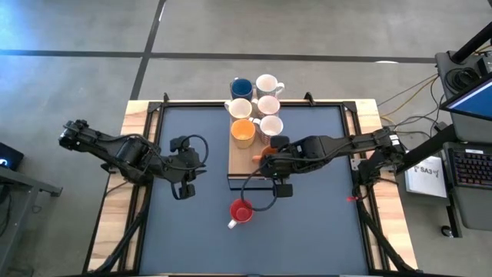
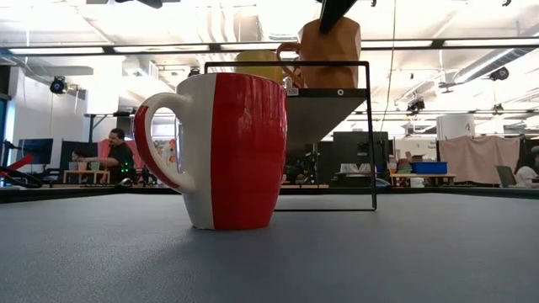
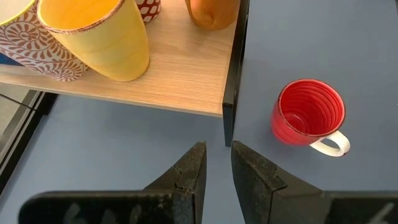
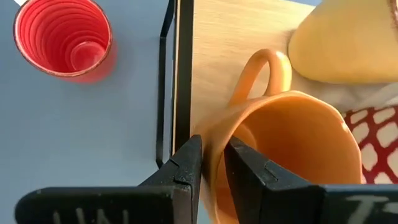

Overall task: Place coffee mugs
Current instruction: Put the orange mug on the shelf

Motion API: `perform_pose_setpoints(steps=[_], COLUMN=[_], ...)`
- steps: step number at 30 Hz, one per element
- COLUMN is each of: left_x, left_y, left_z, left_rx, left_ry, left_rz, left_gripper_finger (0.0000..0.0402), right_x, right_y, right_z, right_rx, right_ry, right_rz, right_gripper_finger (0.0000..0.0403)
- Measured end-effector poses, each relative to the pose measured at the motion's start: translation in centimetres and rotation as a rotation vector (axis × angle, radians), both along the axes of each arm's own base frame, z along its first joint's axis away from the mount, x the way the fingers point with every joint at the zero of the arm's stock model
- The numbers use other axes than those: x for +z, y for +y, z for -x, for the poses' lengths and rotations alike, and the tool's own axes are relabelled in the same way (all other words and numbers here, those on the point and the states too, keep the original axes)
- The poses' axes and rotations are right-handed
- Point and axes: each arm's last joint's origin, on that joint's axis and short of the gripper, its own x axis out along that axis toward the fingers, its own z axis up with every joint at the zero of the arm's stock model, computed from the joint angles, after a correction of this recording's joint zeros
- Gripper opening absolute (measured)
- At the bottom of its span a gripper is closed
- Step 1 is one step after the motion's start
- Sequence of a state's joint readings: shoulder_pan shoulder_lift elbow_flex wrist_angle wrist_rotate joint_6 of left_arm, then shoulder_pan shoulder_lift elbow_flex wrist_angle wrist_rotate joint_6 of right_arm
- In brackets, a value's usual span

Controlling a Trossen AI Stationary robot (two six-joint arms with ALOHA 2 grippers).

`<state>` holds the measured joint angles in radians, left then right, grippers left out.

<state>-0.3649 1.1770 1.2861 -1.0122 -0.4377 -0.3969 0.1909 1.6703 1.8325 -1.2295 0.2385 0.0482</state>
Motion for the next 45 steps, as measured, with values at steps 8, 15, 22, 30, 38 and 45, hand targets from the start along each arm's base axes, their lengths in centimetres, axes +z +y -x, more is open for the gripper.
perform_pose_setpoints(steps=[8,15,22,30,38,45], left_x=[0.0,0.0,0.0,0.0,0.0,0.0], left_y=[-0.01,-0.01,0.0,0.0,-0.01,-0.01], left_z=[0.0,0.0,0.01,0.01,0.01,0.01], left_rx=[-0.001,0.0,0.0,0.0,0.0,0.006], left_ry=[0.0,0.0,0.001,0.001,0.001,-0.001], left_rz=[0.0,0.0,0.0,0.0,0.0,0.006], left_gripper_finger=[0.0057,0.0057,0.0057,0.0057,0.0057,0.0057], right_x=[0.01,-0.18,-0.25,-0.39,-0.29,0.41], right_y=[0.04,-0.13,-0.11,-0.16,-0.15,-0.18], right_z=[-0.57,-0.2,-0.04,0.28,0.21,0.28], right_rx=[0.04,0.032,0.015,-0.003,0.004,0.015], right_ry=[-0.048,-0.005,0.009,0.043,0.031,-0.024], right_rz=[0.01,0.014,0.006,-0.002,-0.001,0.002], right_gripper_finger=[0.0056,0.0056,0.0056,0.0056,0.0056,0.0057])
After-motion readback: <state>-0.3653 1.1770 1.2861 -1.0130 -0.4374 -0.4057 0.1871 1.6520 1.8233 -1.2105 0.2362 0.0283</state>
